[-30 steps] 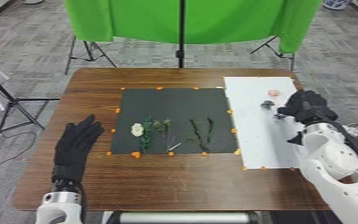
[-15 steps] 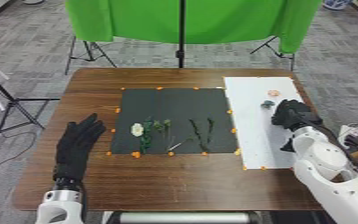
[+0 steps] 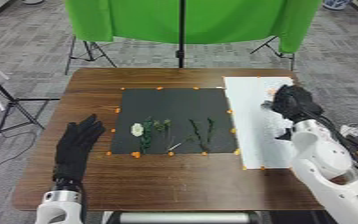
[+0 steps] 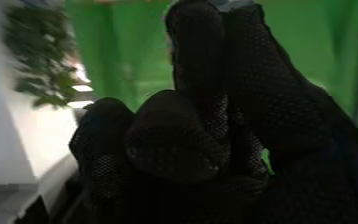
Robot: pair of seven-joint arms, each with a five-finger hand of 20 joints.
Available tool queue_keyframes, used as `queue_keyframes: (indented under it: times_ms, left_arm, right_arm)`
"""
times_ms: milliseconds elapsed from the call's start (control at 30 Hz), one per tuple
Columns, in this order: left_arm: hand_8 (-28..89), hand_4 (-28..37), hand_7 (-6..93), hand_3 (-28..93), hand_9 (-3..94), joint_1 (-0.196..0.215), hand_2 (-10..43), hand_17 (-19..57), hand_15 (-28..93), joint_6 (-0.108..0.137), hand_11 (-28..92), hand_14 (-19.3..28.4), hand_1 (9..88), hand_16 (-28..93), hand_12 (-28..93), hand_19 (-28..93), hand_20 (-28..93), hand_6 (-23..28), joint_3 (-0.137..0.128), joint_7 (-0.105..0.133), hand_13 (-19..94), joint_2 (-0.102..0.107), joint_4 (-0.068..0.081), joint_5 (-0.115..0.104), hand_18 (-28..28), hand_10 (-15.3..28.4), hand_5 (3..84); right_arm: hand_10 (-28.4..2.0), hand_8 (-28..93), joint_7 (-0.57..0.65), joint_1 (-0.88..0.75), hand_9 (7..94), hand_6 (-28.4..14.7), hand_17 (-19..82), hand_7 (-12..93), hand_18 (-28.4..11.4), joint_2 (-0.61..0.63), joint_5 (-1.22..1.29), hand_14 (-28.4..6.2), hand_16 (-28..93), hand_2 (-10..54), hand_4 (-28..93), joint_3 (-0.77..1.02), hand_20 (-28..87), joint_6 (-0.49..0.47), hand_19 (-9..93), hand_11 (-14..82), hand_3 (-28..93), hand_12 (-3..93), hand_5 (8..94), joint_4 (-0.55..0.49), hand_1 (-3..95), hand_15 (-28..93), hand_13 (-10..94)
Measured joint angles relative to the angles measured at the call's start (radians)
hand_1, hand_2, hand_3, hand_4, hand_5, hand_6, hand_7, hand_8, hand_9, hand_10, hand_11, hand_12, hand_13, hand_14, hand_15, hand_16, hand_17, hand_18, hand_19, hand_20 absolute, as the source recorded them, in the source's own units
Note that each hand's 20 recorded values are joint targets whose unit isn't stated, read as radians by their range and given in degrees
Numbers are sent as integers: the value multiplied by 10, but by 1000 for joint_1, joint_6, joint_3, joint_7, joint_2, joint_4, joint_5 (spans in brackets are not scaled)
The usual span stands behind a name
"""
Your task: Arrange flowers
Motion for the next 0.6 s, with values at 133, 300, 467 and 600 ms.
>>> queue_keyframes:
  times_ms: [133, 300, 467, 600]
  left_arm:
    - [-51, -283, 52, 623, 383, -3, 52, 9, 235, 0, 147, 177, 164, -27, 95, 140, 183, 69, -1, 2, 277, 5, 2, 0, 131, 135, 416]
    - [-51, -283, 47, 570, 369, -11, 79, 9, 216, 4, 134, 172, 159, -24, 92, 128, 178, 60, 4, 21, 264, 12, 12, -10, 129, 131, 399]
    - [-52, -283, 43, 529, 363, -33, 89, 10, 204, 34, 129, 171, 155, -17, 91, 120, 176, 59, 39, 74, 260, 24, 26, -24, 127, 129, 388]
    - [-51, -283, 45, 515, 368, -51, 91, 9, 205, 41, 131, 171, 155, -14, 93, 119, 176, 61, 51, 87, 262, 31, 33, -29, 127, 131, 392]
  right_arm:
    - [-80, 89, -39, 172, 937, 0, 705, 204, -98, 2, 60, -7, 351, -95, -194, -193, 613, 60, 932, 164, 591, 398, 837, -19, 639, 615, 937]
    - [-79, 93, -167, 422, 937, 0, 706, 205, -98, -109, 172, -7, 354, -95, -189, -426, 613, 42, 932, 166, 597, 401, 835, 110, 631, 613, 937]
    - [-78, 94, -189, 635, 937, 2, 699, 207, -99, -298, 170, -8, 360, -95, -199, -645, 615, -50, 932, 158, 595, 411, 828, 344, 631, 611, 933]
    - [-78, 89, -189, 723, 937, 5, 696, 214, -100, -423, 162, -9, 361, -95, -202, -761, 615, -80, 932, 144, 593, 415, 824, 443, 633, 611, 929]
